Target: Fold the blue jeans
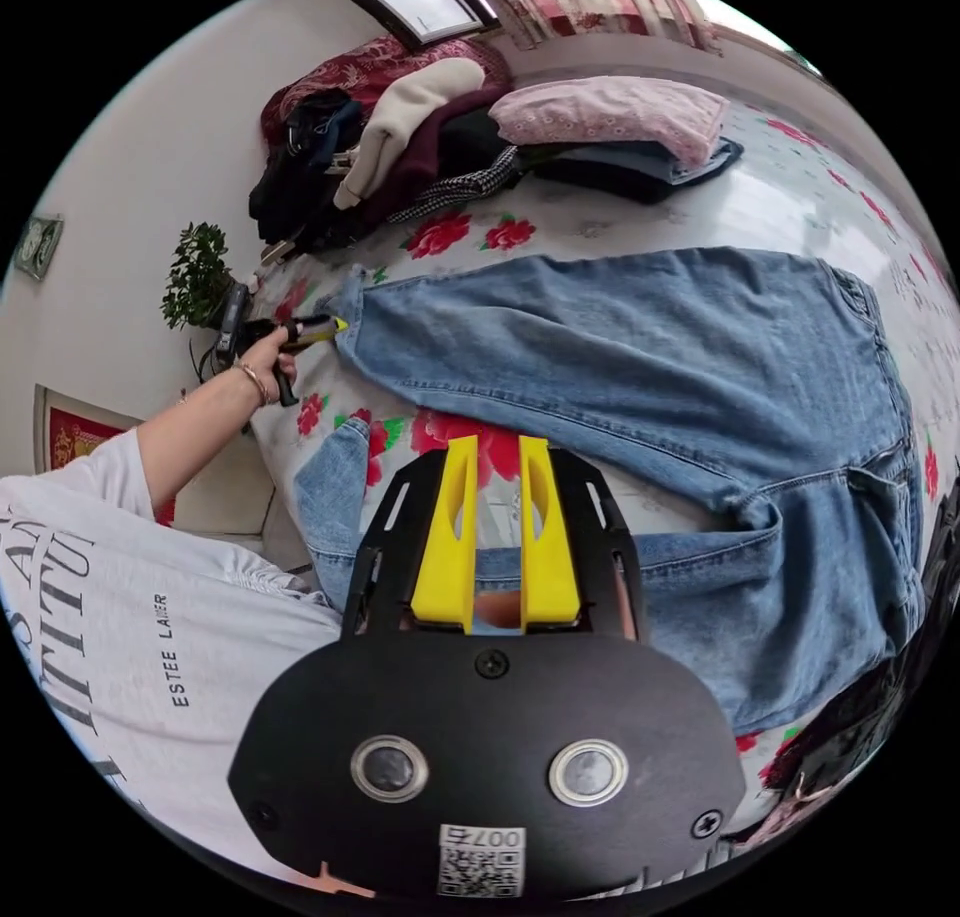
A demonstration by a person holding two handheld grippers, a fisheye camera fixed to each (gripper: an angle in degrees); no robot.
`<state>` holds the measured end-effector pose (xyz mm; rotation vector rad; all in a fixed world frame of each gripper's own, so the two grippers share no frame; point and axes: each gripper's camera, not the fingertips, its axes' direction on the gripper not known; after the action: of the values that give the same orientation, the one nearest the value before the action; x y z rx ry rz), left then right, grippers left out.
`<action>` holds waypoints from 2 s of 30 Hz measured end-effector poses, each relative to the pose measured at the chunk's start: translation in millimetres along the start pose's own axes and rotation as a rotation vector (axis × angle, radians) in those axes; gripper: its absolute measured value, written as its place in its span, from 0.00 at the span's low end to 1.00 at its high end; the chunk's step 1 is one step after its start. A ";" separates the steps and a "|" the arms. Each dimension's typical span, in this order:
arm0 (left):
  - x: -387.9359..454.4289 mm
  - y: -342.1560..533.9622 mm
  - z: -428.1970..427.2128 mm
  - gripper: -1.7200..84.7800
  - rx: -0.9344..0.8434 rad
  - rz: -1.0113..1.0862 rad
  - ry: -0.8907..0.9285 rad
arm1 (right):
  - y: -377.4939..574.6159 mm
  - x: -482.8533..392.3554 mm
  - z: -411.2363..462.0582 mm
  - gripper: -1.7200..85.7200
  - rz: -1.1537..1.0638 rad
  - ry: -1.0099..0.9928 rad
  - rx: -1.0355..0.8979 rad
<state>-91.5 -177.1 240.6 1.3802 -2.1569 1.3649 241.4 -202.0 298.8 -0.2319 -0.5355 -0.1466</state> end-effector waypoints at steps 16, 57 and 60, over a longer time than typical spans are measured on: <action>-147.8 193.0 -97.7 0.06 0.002 -0.167 0.086 | 0.4 -54.4 27.9 0.11 -0.171 -0.270 -0.076; -177.3 421.5 -242.8 0.01 0.384 -0.471 0.390 | 241.9 260.6 -208.6 0.12 0.782 -0.110 0.311; -162.2 427.4 -258.9 0.01 0.413 -0.442 0.376 | 247.7 286.9 -201.9 0.12 0.829 -0.284 0.308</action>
<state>-420.4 175.9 32.7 1.4689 -1.2859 1.7610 632.8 -37.3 234.9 -0.1587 -0.6953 0.7797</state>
